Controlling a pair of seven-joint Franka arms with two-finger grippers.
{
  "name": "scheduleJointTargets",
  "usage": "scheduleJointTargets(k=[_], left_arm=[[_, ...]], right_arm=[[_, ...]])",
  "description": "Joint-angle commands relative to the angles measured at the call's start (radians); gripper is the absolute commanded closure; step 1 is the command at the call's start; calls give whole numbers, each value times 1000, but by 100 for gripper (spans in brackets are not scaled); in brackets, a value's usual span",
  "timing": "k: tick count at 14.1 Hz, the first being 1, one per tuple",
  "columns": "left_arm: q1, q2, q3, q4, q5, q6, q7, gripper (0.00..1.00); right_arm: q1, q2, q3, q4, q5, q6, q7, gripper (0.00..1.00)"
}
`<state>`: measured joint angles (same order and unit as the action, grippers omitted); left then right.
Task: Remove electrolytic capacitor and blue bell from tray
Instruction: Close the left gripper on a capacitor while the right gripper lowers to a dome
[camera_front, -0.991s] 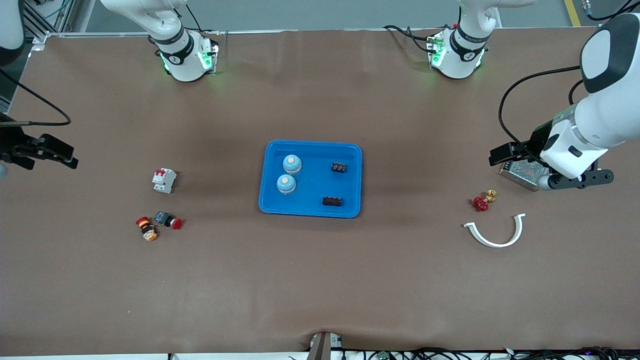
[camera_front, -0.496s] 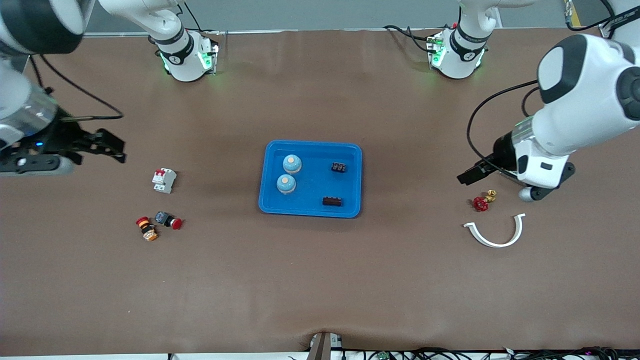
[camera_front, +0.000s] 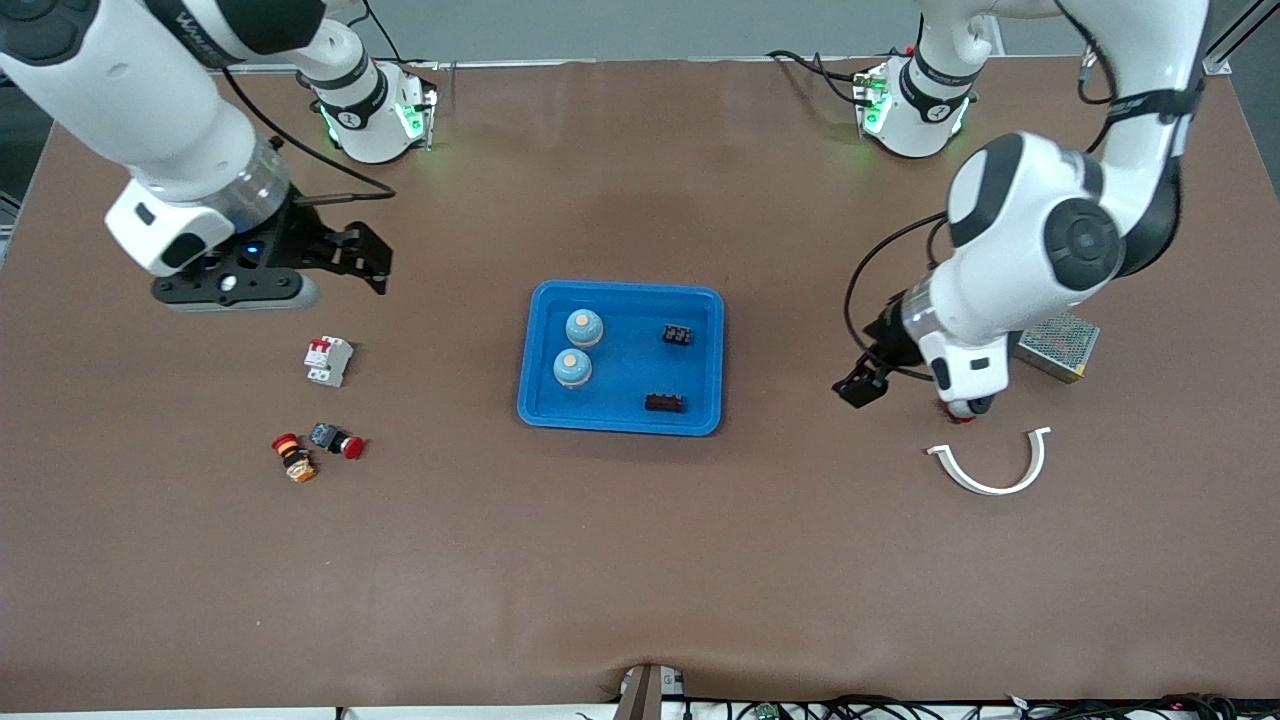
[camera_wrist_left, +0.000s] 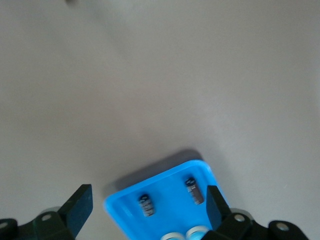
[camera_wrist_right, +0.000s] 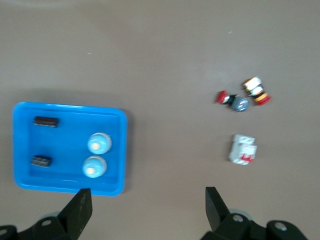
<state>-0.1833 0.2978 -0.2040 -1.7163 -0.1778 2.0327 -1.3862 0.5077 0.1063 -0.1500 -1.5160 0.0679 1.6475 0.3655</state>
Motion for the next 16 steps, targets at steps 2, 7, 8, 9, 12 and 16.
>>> scheduleJointTargets(k=[2, 7, 8, 9, 12, 16], left_arm=[[-74, 76, 1, 9, 87, 105, -233, 0], [-146, 187, 1, 61, 156, 187, -434, 0], [-160, 214, 1, 90, 173, 187, -468, 0], [-171, 239, 1, 111, 188, 187, -497, 0], [-208, 309, 3, 168, 215, 187, -550, 0], [-254, 385, 6, 216, 210, 187, -565, 0]], right_arm=[[51, 30, -11, 7, 53, 24, 67, 0], [172, 111, -11, 4, 61, 148, 272, 0], [193, 131, -11, 1, 61, 172, 283, 0], [202, 154, -11, -1, 61, 185, 283, 0], [204, 208, -11, -44, 63, 256, 264, 0], [192, 272, -13, -107, 59, 342, 173, 0]])
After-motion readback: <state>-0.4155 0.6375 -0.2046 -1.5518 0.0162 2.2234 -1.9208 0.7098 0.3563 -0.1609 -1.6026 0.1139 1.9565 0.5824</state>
